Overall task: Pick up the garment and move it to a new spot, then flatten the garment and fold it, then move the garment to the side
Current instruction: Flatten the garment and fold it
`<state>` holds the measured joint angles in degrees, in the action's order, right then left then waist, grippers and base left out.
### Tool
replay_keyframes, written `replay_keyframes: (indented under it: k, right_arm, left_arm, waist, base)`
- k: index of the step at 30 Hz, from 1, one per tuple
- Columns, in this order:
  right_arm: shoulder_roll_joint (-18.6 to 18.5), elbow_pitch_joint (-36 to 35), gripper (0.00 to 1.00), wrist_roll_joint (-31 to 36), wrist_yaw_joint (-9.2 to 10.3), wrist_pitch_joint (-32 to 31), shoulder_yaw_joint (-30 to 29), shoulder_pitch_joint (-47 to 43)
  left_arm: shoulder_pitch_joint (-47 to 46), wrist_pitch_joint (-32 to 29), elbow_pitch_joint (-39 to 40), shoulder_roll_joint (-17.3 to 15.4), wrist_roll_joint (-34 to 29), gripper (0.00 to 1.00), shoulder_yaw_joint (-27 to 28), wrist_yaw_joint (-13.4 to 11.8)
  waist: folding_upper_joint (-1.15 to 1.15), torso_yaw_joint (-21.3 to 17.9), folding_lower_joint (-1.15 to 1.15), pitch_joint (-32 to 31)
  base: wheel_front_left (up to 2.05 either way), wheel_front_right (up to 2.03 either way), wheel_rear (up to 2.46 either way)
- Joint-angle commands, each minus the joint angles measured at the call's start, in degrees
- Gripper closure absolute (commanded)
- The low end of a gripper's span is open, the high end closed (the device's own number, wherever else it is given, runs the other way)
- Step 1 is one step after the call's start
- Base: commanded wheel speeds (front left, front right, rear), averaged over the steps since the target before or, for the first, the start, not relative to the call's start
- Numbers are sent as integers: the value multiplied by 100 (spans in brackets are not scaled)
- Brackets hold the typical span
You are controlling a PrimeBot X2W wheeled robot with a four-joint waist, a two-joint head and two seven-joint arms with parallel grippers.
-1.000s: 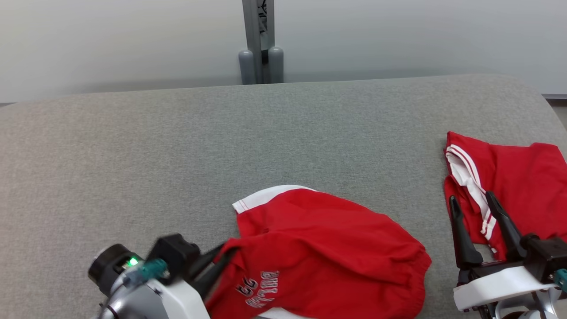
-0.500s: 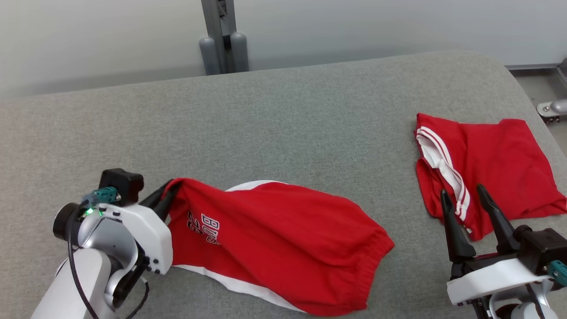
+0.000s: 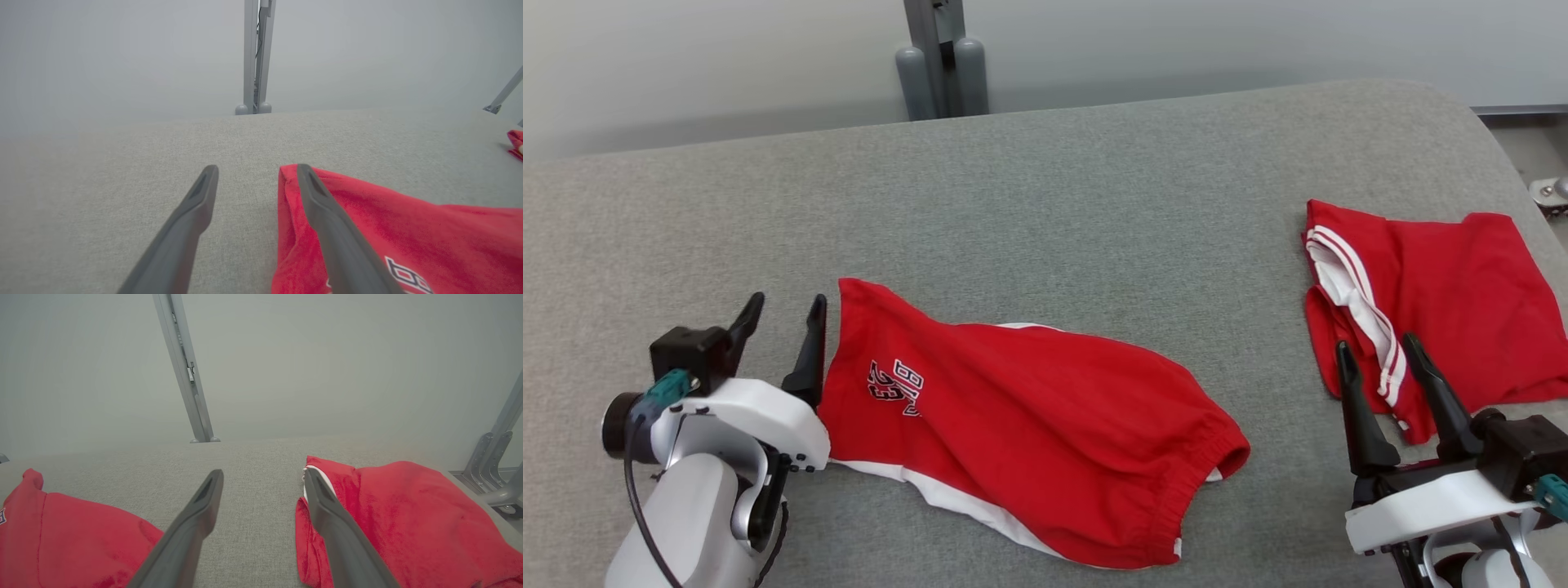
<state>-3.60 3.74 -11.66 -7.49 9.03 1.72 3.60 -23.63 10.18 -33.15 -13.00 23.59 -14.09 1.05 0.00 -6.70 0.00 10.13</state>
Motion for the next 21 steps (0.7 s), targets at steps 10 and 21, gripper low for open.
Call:
replay_keyframes:
  k: [10, 21]
  right_arm:
    - [-219, -138, 0, 137, -1, 50, 316, 56]
    - [-340, -162, 0, 209, -1, -43, 497, -169]
  left_arm:
    - [723, 493, 1141, 72, -63, 0, 762, -657]
    - [2327, 495, 3296, 320, -885, 0, 997, -1084]
  waist:
    - [0, 322, 0, -103]
    - [0, 435, 0, -454]
  base:
    - [0, 0, 0]
    - [0, 0, 0]
